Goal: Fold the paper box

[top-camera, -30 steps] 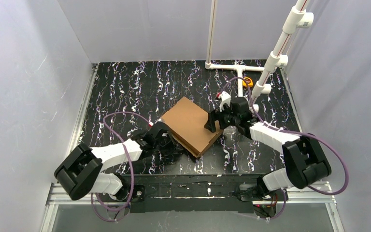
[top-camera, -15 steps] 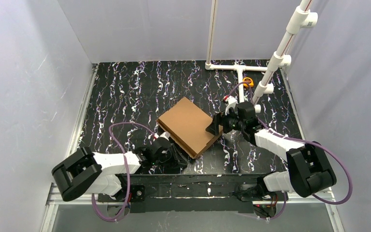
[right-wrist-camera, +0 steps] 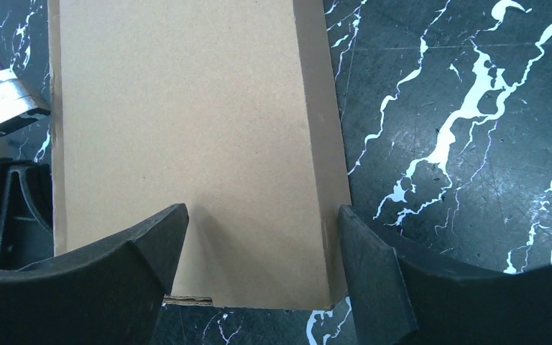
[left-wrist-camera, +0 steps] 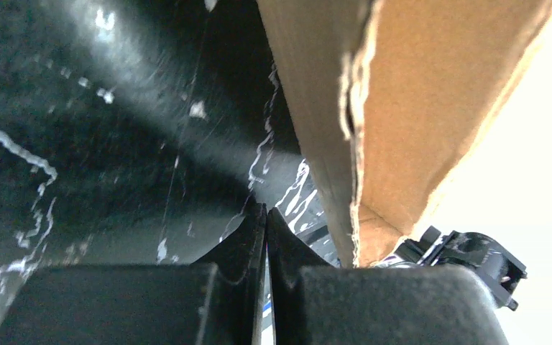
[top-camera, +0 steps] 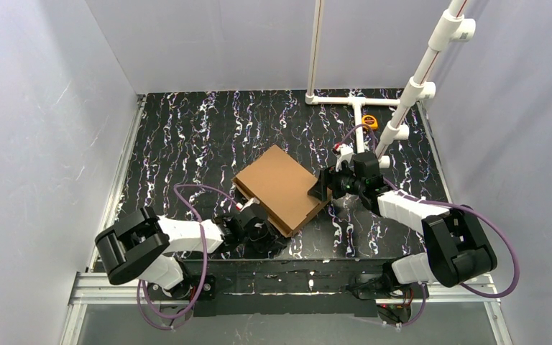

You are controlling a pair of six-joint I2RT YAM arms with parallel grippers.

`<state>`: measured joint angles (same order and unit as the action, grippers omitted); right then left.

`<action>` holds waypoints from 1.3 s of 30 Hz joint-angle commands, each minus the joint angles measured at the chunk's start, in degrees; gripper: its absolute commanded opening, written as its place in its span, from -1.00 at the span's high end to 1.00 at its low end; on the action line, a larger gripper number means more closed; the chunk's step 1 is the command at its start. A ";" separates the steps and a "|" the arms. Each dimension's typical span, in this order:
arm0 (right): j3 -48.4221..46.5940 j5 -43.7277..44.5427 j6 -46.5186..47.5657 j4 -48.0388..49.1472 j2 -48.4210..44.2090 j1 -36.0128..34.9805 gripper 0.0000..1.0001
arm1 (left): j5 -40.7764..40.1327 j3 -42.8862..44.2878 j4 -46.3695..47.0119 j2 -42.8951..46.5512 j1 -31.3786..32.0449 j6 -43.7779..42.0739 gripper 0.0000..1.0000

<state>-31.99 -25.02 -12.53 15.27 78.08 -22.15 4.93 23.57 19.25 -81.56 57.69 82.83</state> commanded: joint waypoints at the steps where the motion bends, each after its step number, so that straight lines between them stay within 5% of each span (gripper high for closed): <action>1: 0.88 -0.46 -3.19 1.26 0.48 0.47 -0.67 | -5.08 4.54 -22.90 1.96 1.84 2.92 1.00; 4: 0.80 -0.41 -3.24 1.26 0.81 0.45 -0.66 | -7.23 6.36 -28.08 3.30 2.24 2.83 1.00; 9: 0.70 -0.48 -3.20 1.15 1.55 0.42 -0.66 | -7.13 9.29 -22.29 2.25 1.93 0.71 1.00; 11: 0.58 -0.63 -3.22 1.14 2.07 0.07 -0.65 | -6.88 16.46 -20.75 -0.65 0.78 -3.51 1.00; 15: 0.62 -0.28 -2.47 0.69 2.17 -0.35 -0.66 | -10.48 33.06 -32.04 -8.77 -1.28 -11.65 1.00; 19: 0.36 0.00 -2.23 0.58 2.09 -0.34 -0.67 | -2.13 27.81 -16.57 -9.62 -3.66 -9.38 1.00; 25: 0.12 1.14 -1.68 0.18 1.93 -0.35 -0.69 | -4.13 21.07 -24.60 -1.44 -3.64 -12.05 1.00; 31: -0.30 2.11 -1.09 -0.20 2.73 -0.33 -0.70 | -1.59 1.78 -26.99 14.29 -3.42 -8.84 1.00; 35: -0.35 1.91 -0.74 -0.15 2.86 -0.34 -0.70 | -3.57 11.15 -35.84 6.71 -0.32 -7.42 1.00; 39: -0.34 1.57 -0.82 -0.25 3.35 -0.39 -0.70 | -6.28 39.28 -42.55 -12.26 -0.34 -13.80 1.00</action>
<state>-32.23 -23.11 -12.93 16.71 80.36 -22.52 2.55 42.89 -17.17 -82.08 57.21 73.82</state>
